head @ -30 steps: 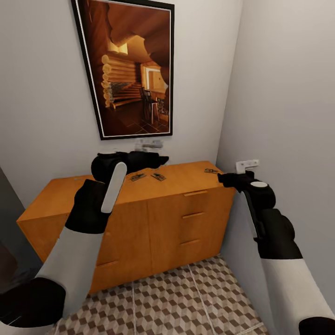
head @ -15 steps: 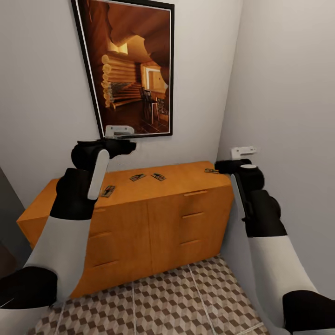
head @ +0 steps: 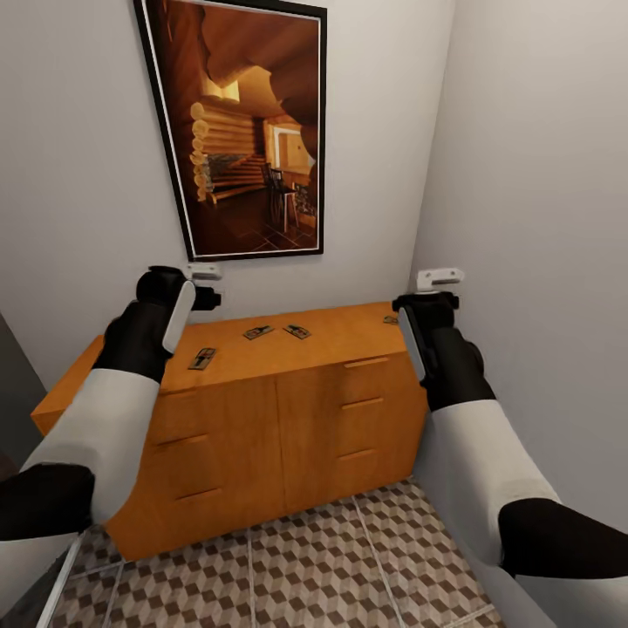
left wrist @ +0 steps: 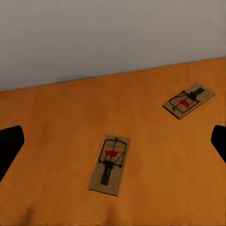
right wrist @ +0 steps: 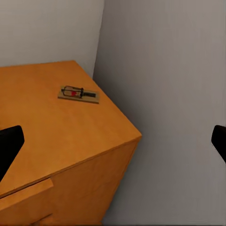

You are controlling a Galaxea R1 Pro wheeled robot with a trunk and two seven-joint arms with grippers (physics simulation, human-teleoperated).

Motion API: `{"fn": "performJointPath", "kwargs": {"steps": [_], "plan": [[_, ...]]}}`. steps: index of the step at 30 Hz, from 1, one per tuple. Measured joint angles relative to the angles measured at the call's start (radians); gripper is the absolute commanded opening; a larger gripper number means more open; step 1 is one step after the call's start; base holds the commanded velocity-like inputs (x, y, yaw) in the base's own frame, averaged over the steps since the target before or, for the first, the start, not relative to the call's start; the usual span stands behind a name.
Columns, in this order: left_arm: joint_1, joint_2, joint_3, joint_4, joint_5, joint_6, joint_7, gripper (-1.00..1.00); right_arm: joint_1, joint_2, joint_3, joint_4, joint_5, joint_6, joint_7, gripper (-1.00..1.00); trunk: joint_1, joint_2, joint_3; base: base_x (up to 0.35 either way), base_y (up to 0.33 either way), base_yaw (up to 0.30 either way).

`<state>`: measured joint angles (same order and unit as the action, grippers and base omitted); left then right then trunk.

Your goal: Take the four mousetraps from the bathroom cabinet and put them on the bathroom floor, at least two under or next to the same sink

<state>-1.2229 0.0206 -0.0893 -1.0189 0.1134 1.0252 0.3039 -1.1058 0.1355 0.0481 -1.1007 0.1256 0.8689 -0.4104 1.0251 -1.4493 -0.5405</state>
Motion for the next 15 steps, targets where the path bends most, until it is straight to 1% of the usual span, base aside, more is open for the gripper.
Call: {"fn": "performJointPath", "kwargs": {"steps": [1,2,5,8,9,14,15], "plan": [[-0.010,0.003,0.001,0.031,0.000,0.000,0.000,1.00,-0.001,0.001,0.000,0.007,0.000,0.000,-0.001,1.00,0.000,0.000,0.000,0.000,0.000,0.000],[-0.031,0.006,0.002,0.088,0.001,0.000,0.000,1.00,-0.003,0.002,-0.001,0.016,0.000,0.000,-0.003,1.00,0.000,0.000,0.000,0.000,0.000,0.000],[-0.080,0.011,0.004,0.192,0.003,0.001,0.000,1.00,-0.005,0.004,-0.001,0.028,-0.007,0.000,-0.005,1.00,0.000,0.000,0.000,0.000,0.000,0.000],[-0.099,0.007,0.004,0.220,0.005,0.003,-0.001,1.00,-0.005,0.004,-0.001,0.031,-0.022,0.000,-0.005,1.00,0.000,0.000,0.000,0.000,0.000,0.000],[-0.107,0.004,0.004,0.229,0.006,0.005,-0.001,1.00,-0.006,0.005,-0.001,0.031,-0.034,0.000,-0.005,1.00,0.000,0.000,0.000,0.000,0.000,0.000],[-0.123,0.000,0.004,0.239,0.007,0.007,-0.002,1.00,-0.005,0.004,-0.001,0.033,-0.069,0.002,-0.002,1.00,0.000,0.000,0.000,0.000,0.000,0.000],[-0.130,-0.001,0.004,0.242,0.010,0.008,-0.003,1.00,-0.005,0.004,-0.001,0.033,-0.082,0.003,-0.001,1.00,0.000,0.000,0.000,0.000,0.000,0.000]]}}
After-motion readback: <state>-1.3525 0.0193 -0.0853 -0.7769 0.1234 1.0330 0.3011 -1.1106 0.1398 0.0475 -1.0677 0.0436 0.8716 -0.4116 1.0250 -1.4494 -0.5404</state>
